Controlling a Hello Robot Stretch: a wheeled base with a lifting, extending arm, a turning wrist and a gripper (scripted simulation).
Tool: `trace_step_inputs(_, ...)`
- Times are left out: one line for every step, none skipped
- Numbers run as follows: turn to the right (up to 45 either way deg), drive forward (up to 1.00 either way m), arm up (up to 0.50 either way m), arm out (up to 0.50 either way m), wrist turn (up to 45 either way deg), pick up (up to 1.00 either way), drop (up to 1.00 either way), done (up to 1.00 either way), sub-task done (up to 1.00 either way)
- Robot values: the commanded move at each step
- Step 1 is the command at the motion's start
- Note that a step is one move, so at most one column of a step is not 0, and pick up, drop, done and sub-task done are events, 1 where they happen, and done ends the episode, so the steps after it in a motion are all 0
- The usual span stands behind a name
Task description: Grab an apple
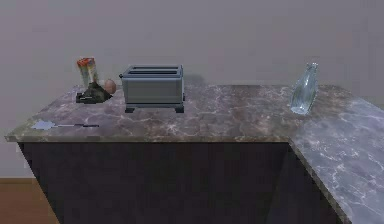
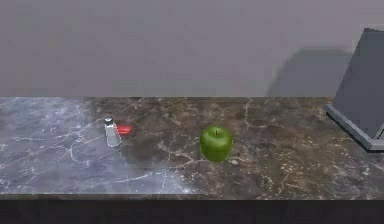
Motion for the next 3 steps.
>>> trace_step_inputs(0.0,0.00,0.50,0.00,0.0,0.00,0.00,0.00,0.00)
trace_step_inputs(0.0,0.00,0.38,0.00,0.0,0.00,0.00,0.00,0.00)
trace_step_inputs(0.0,0.00,0.00,0.20,0.0,0.00,0.00,0.00,0.00)
